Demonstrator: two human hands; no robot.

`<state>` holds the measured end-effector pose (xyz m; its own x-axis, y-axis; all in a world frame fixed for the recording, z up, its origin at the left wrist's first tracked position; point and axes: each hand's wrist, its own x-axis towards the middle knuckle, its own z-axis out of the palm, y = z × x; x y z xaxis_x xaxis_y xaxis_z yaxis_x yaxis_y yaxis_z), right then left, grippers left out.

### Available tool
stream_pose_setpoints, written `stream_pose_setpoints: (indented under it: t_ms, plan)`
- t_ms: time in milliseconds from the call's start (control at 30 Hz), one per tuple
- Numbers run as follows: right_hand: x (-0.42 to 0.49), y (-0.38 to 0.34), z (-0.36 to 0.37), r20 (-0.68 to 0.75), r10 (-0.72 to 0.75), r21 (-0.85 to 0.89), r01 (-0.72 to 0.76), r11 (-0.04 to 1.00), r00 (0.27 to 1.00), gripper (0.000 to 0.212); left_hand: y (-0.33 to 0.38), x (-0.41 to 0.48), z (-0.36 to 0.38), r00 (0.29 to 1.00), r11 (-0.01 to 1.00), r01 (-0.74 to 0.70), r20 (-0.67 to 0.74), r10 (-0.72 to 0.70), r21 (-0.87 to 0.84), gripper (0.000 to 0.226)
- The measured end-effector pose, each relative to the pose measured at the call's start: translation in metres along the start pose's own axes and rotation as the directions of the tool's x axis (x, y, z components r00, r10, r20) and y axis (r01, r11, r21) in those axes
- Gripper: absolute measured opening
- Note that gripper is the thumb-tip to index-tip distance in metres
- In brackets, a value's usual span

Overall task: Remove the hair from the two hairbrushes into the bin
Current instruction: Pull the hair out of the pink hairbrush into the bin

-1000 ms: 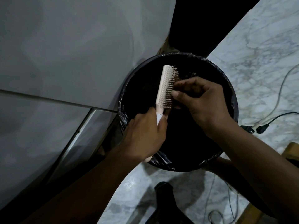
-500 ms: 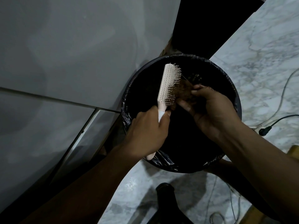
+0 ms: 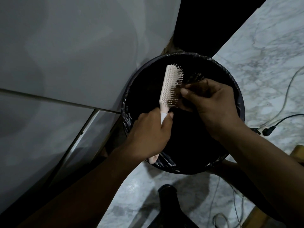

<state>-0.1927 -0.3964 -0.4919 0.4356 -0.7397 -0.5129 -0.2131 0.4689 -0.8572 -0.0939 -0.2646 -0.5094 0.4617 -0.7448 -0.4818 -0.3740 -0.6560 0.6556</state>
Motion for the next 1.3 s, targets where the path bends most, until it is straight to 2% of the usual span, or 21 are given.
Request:
stream_pose_setpoints:
  t_ms: [100, 233, 333, 500, 567, 700, 800, 900, 1033, 1100, 1200, 1300]
  plan:
    - [0.001, -0.002, 0.001, -0.047, 0.126, 0.118, -0.120, 0.986, 0.991, 0.005, 0.000, 0.002, -0.002, 1.000, 1.000, 0.012, -0.004, -0.012, -0.008, 0.040]
    - [0.004, -0.003, 0.004, -0.117, 0.277, 0.326, -0.227, 0.918, 0.954, 0.011, 0.000, 0.003, -0.003, 1.000, 1.000, 0.017, -0.009, -0.017, 0.010, 0.040]
    - [0.005, -0.003, 0.003, -0.099, 0.323, 0.405, -0.259, 0.877, 0.941, 0.027, 0.000, 0.002, -0.002, 1.000, 1.000, 0.018, -0.008, -0.017, 0.014, 0.040]
    - [0.001, 0.000, 0.000, 0.083, 0.164, 0.152, -0.175, 0.973, 0.983, 0.053, -0.002, 0.002, -0.002, 1.000, 1.000, 0.007, -0.019, -0.006, 0.030, 0.036]
    - [-0.002, 0.004, 0.001, 0.139, 0.112, 0.072, -0.123, 0.990, 0.984, 0.056, -0.002, 0.002, -0.001, 1.000, 0.999, -0.001, -0.006, 0.001, 0.032, 0.032]
    - [-0.001, 0.010, 0.002, 0.040, -0.088, -0.082, 0.091, 0.993, 0.995, 0.028, 0.000, -0.001, 0.003, 1.000, 1.000, -0.002, 0.018, 0.002, 0.030, 0.034]
    - [0.000, 0.010, 0.002, -0.017, -0.152, -0.147, 0.148, 0.978, 0.988, 0.020, -0.001, -0.001, 0.004, 1.000, 1.000, -0.006, 0.018, 0.006, 0.009, 0.036]
    - [0.000, 0.006, 0.003, -0.040, -0.102, -0.112, 0.097, 0.989, 0.994, 0.014, 0.000, 0.000, 0.003, 1.000, 1.000, 0.015, 0.006, -0.015, -0.007, 0.039]
    - [0.001, -0.004, 0.001, -0.050, 0.080, 0.130, -0.073, 0.989, 0.996, 0.018, -0.002, 0.006, -0.002, 0.990, 0.991, 0.131, -0.040, -0.132, -0.036, 0.040]
    - [0.003, -0.006, 0.000, -0.056, 0.125, 0.172, -0.114, 0.979, 0.991, 0.006, -0.002, 0.008, -0.004, 0.988, 0.989, 0.133, -0.067, -0.137, -0.059, 0.041]
    - [0.005, -0.004, 0.000, -0.048, 0.171, 0.073, -0.167, 0.983, 0.984, 0.018, 0.001, 0.008, -0.005, 0.991, 0.991, 0.109, -0.070, -0.115, -0.079, 0.040]
    - [0.004, -0.001, -0.002, 0.002, 0.221, -0.069, -0.221, 0.973, 0.975, 0.018, 0.000, 0.007, -0.006, 0.992, 0.992, 0.106, -0.058, -0.110, -0.065, 0.038]
